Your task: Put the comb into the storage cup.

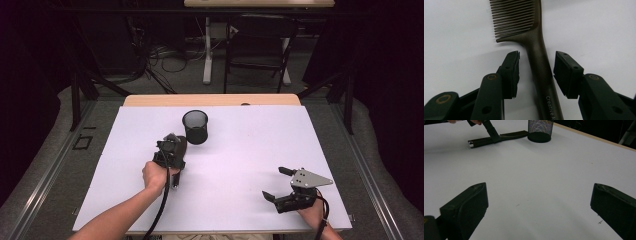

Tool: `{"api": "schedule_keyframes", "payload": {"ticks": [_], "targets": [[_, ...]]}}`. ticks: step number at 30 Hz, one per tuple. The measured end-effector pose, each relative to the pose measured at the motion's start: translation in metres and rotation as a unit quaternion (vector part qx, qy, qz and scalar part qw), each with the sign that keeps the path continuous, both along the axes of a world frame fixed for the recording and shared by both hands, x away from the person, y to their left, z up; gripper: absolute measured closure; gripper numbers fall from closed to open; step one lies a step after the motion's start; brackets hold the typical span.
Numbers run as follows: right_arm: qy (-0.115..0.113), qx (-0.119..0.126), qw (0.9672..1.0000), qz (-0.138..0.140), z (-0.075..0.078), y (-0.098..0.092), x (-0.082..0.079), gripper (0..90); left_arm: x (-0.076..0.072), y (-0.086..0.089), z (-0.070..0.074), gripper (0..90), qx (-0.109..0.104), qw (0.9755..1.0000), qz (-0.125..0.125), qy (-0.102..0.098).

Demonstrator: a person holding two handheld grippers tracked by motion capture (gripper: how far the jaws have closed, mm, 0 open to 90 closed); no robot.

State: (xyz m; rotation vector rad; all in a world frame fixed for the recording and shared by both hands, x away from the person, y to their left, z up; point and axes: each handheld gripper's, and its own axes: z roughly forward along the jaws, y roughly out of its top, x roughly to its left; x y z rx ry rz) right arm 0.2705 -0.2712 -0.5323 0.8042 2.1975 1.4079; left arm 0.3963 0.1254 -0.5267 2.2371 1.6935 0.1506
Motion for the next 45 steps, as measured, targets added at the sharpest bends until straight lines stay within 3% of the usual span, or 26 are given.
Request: {"api": "schedule_keyframes", "payload": {"ticks": [8, 15, 24, 28, 38, 39, 45], "targets": [[0.001, 0.001, 1.0, 0.006, 0.0, 0.001, -0.001, 1.2, -0.001, -0.006, -0.001, 66.0, 0.014, 0.9999, 0.001, -0.001], [0.001, 0.002, 1.0, 0.009, 0.0, 0.0, -0.001, 1.3, -0.002, -0.006, -0.002, 68.8, 0.015, 0.9997, 0.02, -0.004], [0.003, 0.002, 0.9999, 0.011, 0.0, 0.0, -0.001, 1.5, -0.001, 0.004, -0.003, 72.5, -0.016, 0.9987, 0.049, -0.003], [0.003, 0.005, 0.9999, 0.01, 0.0, 0.0, -0.001, 1.5, -0.002, 0.012, -0.001, 72.5, -0.03, 0.9977, 0.059, -0.013], [0.004, 0.0, 1.0, 0.008, -0.001, 0.0, 0.0, 1.5, -0.01, 0.027, 0.006, 72.5, -0.053, 0.9959, 0.048, -0.056], [0.004, 0.001, 1.0, 0.008, -0.001, 0.0, 0.0, 1.5, -0.011, 0.028, 0.007, 72.6, -0.053, 0.9951, 0.05, -0.067], [0.006, 0.0, 1.0, 0.004, -0.001, -0.001, 0.001, 1.5, -0.014, 0.035, 0.008, 72.6, -0.069, 0.9927, 0.043, -0.089]]}}
